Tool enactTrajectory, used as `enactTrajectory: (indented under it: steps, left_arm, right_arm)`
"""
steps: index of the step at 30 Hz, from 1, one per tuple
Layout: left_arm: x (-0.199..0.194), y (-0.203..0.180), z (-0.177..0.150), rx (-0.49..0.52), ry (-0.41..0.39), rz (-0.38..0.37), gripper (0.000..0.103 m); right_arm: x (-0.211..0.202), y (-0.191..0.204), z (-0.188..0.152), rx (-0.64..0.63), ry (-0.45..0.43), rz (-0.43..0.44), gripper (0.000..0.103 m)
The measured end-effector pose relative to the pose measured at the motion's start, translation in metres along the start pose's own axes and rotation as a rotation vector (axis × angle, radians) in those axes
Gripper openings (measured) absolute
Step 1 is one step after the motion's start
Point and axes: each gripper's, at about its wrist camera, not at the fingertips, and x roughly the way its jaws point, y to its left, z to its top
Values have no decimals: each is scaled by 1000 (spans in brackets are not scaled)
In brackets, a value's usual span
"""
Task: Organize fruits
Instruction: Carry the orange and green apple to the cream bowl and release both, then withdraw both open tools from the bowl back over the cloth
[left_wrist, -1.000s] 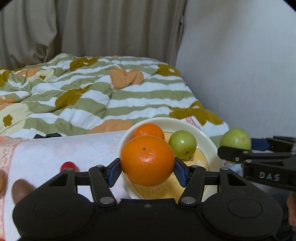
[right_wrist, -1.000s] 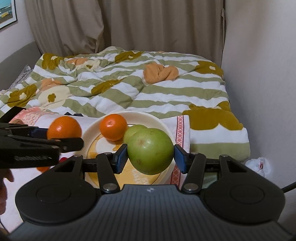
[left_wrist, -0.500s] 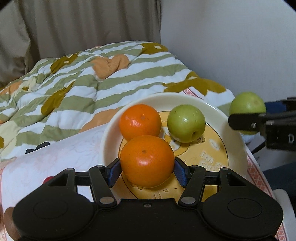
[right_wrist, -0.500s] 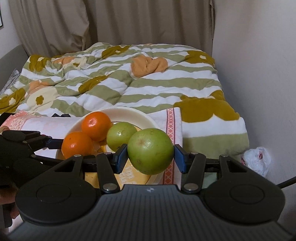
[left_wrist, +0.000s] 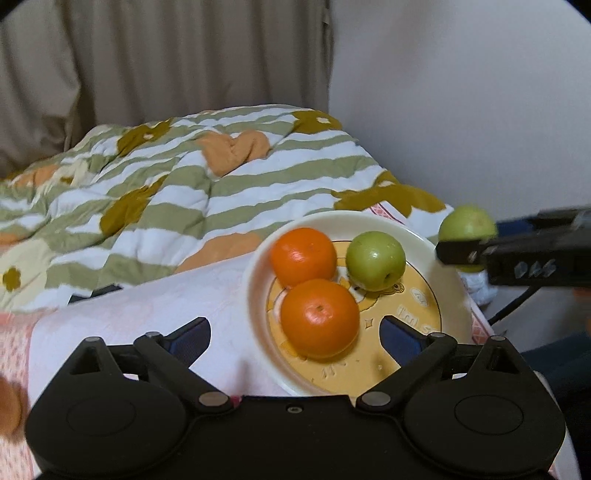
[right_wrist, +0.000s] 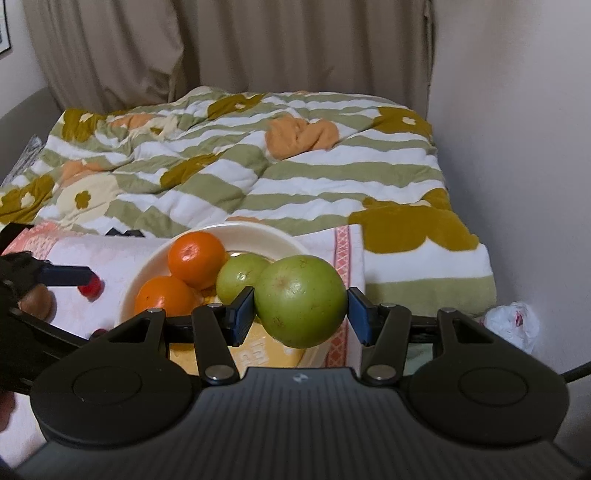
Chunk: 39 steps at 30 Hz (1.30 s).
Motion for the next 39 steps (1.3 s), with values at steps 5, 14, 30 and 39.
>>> enactTrajectory:
  steps: [5,14,30,39]
  left_arm:
    - [-17,12,-7,-67,-10,9,100]
    - [-37,20,-23,-114,-21,43,100]
    - [-82,19,-43,-210,-90,85,100]
    - [-131,17,-56,-249,-164,184,101]
  right_arm:
    - [19,21,-11,-66,38,3,69]
    - [43,33,-28,-130,55,21,69]
    - [-20,28,-24,-95,-63,13,103]
    - [-71,40,-19,-103,-78,84,103]
